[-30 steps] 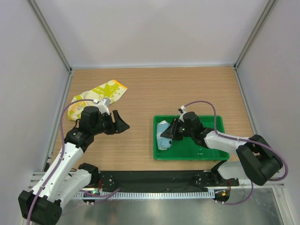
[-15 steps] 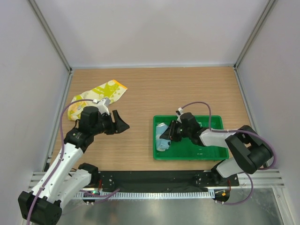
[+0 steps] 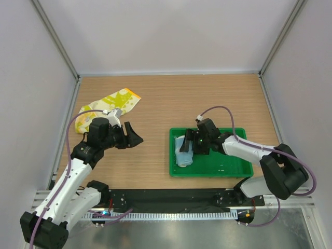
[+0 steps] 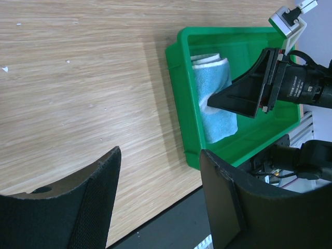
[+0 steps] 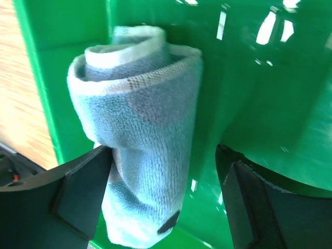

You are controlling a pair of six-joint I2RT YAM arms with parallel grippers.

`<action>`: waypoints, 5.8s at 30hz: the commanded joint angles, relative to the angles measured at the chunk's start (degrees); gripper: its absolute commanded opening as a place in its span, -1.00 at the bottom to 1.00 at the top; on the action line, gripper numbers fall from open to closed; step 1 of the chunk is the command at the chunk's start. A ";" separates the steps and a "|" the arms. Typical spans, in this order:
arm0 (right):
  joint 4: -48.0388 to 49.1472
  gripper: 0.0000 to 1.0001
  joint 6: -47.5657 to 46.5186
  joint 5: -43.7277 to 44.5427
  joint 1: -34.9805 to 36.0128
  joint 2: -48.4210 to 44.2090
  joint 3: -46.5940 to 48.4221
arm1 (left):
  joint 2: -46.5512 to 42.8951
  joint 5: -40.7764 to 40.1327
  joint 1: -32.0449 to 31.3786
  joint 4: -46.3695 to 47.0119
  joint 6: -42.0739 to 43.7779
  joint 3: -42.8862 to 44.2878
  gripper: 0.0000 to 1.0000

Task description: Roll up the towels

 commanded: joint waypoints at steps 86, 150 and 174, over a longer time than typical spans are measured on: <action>-27.37 -0.06 -2.66 13.44 24.65 27.12 47.94 | -0.34 -0.98 0.24 0.06 0.01 0.57 0.25; -34.32 -0.10 -13.91 13.00 3.81 3.40 29.94 | 52.72 -36.38 0.24 -9.23 10.99 42.73 0.37; -35.02 -0.10 -15.23 13.62 3.81 -1.43 22.82 | 94.23 -38.07 3.40 -21.12 16.63 84.69 0.00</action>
